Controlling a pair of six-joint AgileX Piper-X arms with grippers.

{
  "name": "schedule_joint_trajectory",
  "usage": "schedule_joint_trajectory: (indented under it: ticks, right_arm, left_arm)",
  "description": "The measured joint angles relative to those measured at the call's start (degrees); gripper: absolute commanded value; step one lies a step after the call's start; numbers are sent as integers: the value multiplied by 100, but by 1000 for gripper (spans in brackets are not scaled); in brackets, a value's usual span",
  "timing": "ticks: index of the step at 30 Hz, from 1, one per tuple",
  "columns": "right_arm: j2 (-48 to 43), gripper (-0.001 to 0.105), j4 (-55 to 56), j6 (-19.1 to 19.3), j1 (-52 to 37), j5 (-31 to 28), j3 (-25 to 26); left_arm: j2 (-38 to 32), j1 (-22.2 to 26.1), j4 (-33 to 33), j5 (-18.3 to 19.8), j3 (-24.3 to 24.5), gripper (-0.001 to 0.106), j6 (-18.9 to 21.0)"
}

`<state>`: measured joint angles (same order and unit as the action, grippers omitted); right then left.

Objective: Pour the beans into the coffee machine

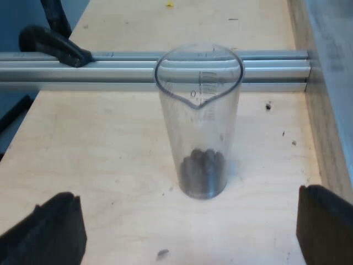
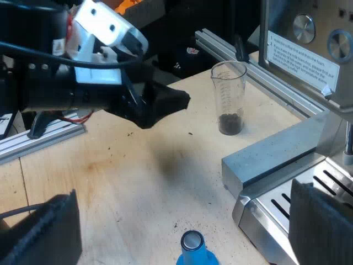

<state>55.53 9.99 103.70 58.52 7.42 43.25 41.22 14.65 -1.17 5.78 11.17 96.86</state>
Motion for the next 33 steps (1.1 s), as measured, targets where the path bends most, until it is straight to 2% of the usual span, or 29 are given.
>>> schedule_joint_trajectory:
  ticks: [5, 7, 10, 15, 16, 18, 19, 24, 27, 33]
  right_arm:
    - [0, 78, 0, 0, 0, 0, 0]
    - [0, 78, -20, 0, 0, 0, 0]
    - [0, 78, -120, 0, 0, -106, 0]
    - [0, 78, -282, 0, 0, -179, 0]
    - [0, 78, -306, 0, 0, -193, 0]
    - [0, 78, -325, 0, 0, -193, 0]
    - [0, 78, -335, 0, 0, -213, 0]
    - [0, 78, -344, 0, 0, -255, 0]
    - [0, 78, -344, 0, 0, -255, 0]
    - [0, 78, -429, 0, 0, -255, 0]
  left_arm:
    - [482, 0, -528, 191, 0, 79, 0]
    - [1303, 0, -1138, 311, -8, 79, 0]
    - [1665, 0, -1708, 310, -8, 79, 0]
    - [1841, 0, -1965, 310, -8, 79, 0]
    - [2226, 0, -2591, 310, -8, 79, 0]
    - [2382, 0, -2827, 310, -8, 79, 0]
    - [2693, 0, -3168, 310, -8, 79, 0]
    - [3442, 0, -3735, 310, -8, 79, 0]
    - [3591, 0, -4011, 310, -8, 79, 0]
    - [3983, 0, -4163, 310, 383, 79, 0]
